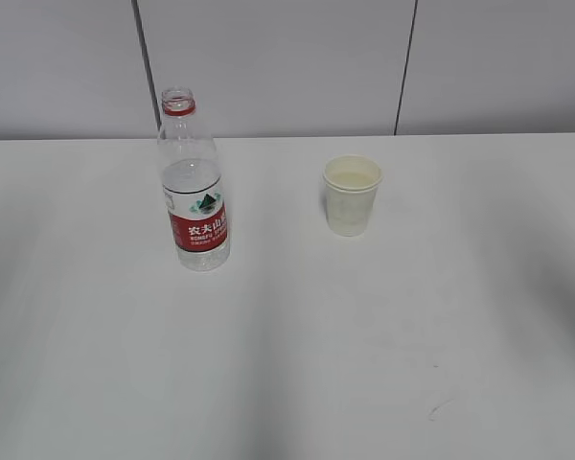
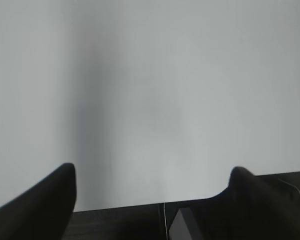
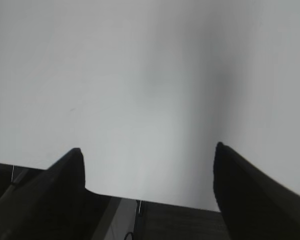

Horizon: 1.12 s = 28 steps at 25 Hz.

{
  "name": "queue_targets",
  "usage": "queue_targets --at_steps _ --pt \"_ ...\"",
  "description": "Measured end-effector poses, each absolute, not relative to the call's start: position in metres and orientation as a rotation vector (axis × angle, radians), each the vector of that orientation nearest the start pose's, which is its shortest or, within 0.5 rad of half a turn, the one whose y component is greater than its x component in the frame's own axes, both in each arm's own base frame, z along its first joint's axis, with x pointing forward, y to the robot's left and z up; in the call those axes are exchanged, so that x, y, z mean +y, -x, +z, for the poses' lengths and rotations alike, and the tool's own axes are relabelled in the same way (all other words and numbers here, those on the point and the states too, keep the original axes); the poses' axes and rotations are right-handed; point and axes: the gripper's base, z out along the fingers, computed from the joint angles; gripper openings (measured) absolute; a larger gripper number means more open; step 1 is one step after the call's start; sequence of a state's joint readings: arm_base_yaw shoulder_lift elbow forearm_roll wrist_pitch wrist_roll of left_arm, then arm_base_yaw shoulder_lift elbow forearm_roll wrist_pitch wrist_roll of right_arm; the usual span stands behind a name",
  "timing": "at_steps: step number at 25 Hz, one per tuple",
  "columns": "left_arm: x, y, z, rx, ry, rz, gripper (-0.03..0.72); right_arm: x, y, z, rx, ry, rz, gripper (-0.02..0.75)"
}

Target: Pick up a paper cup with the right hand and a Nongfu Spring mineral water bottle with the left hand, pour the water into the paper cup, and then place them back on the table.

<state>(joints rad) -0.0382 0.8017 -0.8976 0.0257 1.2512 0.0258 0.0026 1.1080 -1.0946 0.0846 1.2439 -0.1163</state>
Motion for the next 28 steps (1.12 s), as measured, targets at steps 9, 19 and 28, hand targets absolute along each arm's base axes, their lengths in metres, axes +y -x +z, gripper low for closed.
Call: queue_targets --at_steps 9,19,28 --pt "-0.001 -0.055 0.318 2.49 -0.08 0.016 0.564 0.008 -0.12 0.32 2.704 0.148 0.083 0.59" --pt "-0.001 -0.038 0.29 2.282 -0.073 -0.007 0.564 0.007 -0.058 0.291 2.444 0.136 0.061 0.59" --pt "-0.001 -0.015 0.294 2.107 -0.067 -0.018 0.563 0.008 -0.021 0.28 2.221 0.13 0.052 0.59"
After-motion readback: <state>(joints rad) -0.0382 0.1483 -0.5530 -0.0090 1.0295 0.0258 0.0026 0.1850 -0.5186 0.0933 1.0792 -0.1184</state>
